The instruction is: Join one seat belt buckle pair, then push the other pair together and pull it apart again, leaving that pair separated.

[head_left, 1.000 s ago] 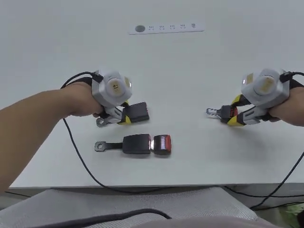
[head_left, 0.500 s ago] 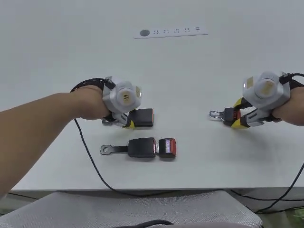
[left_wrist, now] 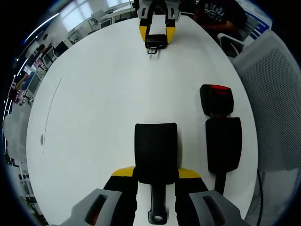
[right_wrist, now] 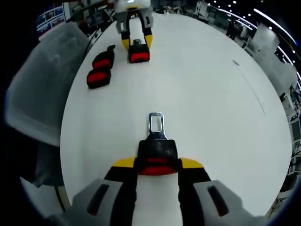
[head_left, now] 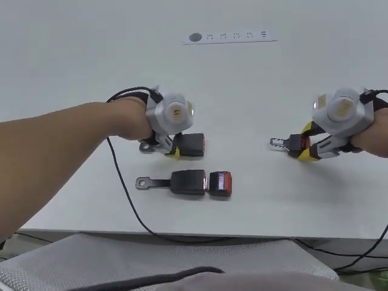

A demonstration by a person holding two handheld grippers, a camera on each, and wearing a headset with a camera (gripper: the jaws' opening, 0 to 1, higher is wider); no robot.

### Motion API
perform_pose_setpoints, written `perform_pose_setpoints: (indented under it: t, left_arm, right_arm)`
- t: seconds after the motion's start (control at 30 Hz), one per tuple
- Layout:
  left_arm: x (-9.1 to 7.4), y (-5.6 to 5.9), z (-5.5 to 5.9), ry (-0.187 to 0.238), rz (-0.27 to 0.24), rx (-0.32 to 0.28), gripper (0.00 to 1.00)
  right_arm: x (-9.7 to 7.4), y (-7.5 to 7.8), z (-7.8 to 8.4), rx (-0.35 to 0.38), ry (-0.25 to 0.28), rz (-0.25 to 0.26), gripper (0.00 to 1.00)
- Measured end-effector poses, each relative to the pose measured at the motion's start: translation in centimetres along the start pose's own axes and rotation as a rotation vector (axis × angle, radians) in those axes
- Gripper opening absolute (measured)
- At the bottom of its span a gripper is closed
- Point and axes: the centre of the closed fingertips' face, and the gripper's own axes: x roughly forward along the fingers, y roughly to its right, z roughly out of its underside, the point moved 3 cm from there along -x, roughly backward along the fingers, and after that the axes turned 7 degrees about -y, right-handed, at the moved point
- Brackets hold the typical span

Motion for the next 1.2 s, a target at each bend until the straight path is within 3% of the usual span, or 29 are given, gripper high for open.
perform_pose_setpoints:
  t: [0.1, 0.37, 0.63, 0.97, 1.2]
  left_arm:
    - [0.0, -0.1, 0.1, 0.006, 0.002, 0.000, 0.31]
    - [0.2, -0.2, 0.2, 0.006, 0.004, 0.004, 0.31]
    - [0.2, -0.2, 0.3, 0.044, 0.006, -0.009, 0.31]
    - [0.1, 0.0, 0.1, 0.030, 0.002, -0.007, 0.31]
    - [0.0, 0.1, 0.0, 0.021, 0.001, -0.006, 0.31]
  right_arm:
    - [0.4, -0.3, -1.0, -0.038, -0.011, 0.012, 0.33]
    - [1.2, -0.8, -3.4, -0.054, -0.009, 0.005, 0.33]
    - [2.2, -1.9, -7.0, -0.086, 0.019, -0.018, 0.33]
    - [3.7, -2.6, -11.0, -0.116, 0.036, -0.019, 0.33]
    - [4.3, -2.6, -12.6, -0.120, 0.038, -0.018, 0.33]
